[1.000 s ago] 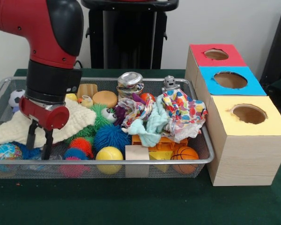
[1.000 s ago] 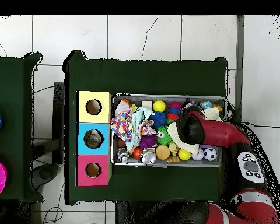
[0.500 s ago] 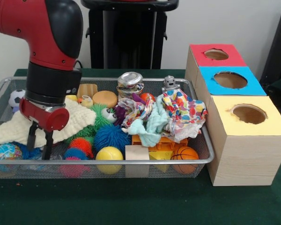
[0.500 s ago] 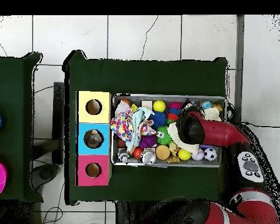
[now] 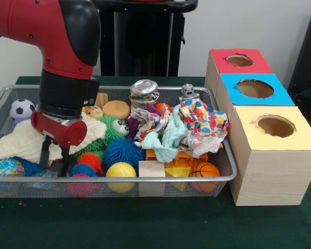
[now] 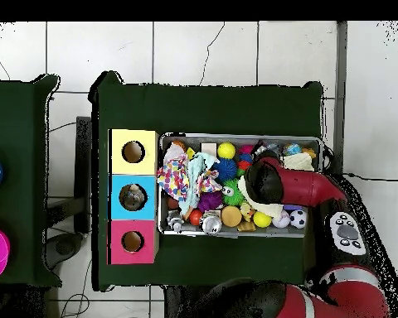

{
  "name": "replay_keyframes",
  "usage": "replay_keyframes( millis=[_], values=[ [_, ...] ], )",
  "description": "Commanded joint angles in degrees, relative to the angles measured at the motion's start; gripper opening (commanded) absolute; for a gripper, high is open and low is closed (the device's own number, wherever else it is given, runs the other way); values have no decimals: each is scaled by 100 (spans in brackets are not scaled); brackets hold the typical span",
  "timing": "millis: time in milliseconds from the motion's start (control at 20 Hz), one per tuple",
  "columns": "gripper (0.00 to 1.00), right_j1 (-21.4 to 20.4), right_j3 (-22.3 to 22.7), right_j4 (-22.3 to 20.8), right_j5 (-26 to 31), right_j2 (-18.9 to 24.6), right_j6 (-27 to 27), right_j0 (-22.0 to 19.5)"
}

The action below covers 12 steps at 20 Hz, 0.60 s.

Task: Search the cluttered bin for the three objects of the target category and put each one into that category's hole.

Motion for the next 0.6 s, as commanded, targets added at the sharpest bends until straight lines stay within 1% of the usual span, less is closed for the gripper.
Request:
replay_keyframes(
  millis=[50,300,600],
  values=[
    [100,101,451,119,91,94,448,226],
    [100,207,541,114,-132,-7,565,262],
    [100,459,410,-3,-324,-197,521,321]
  ],
)
